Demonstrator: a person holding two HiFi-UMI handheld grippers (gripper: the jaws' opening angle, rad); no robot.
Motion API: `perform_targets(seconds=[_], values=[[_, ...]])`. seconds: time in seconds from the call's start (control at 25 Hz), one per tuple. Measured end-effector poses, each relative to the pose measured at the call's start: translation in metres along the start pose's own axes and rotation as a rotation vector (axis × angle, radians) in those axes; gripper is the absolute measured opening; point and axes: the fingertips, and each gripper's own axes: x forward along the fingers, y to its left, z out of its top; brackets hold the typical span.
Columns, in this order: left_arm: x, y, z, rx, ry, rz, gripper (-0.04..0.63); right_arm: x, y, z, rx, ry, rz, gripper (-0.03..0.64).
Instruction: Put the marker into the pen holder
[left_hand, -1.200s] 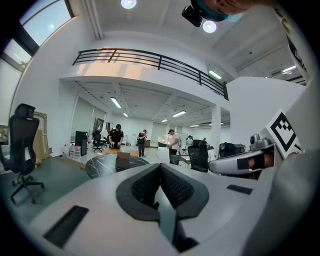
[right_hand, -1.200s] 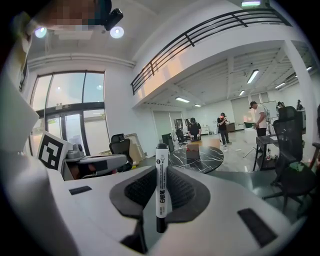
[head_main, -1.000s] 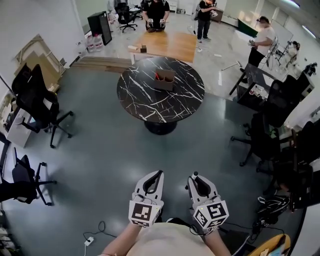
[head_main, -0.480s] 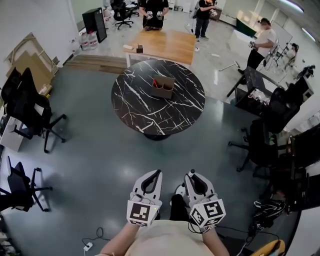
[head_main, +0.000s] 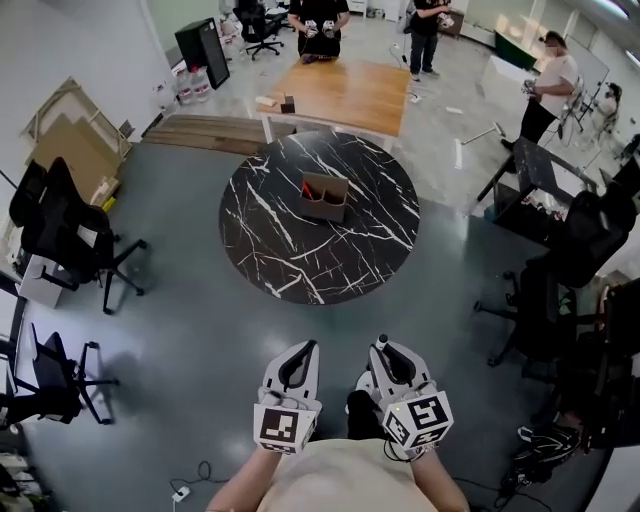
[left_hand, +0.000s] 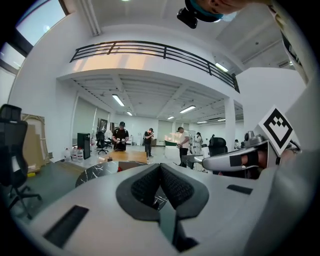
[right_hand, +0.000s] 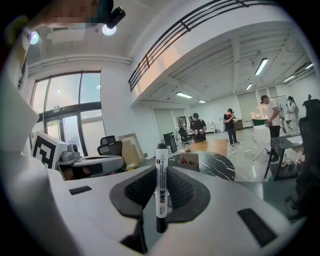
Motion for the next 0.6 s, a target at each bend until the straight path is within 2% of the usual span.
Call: perform_targets(seconds=[0.16, 0.36, 0.6], values=[[0.044, -0.011, 0.008, 0.027, 0.058, 0.052, 0.011, 0.018, -0.050, 0.024, -0.004, -0.001, 0.060, 0.077], [0.077, -0.012, 0.018, 0.008, 0.035, 0.141, 0.011, 0.044, -0.091, 0.042, -0.035, 0.013, 0.133, 0.076], [0.111, -0.003, 0.026, 0.017, 0.028, 0.171, 0.011, 0.071, -0.111, 0.058, -0.034, 0.010, 0.163, 0.076]])
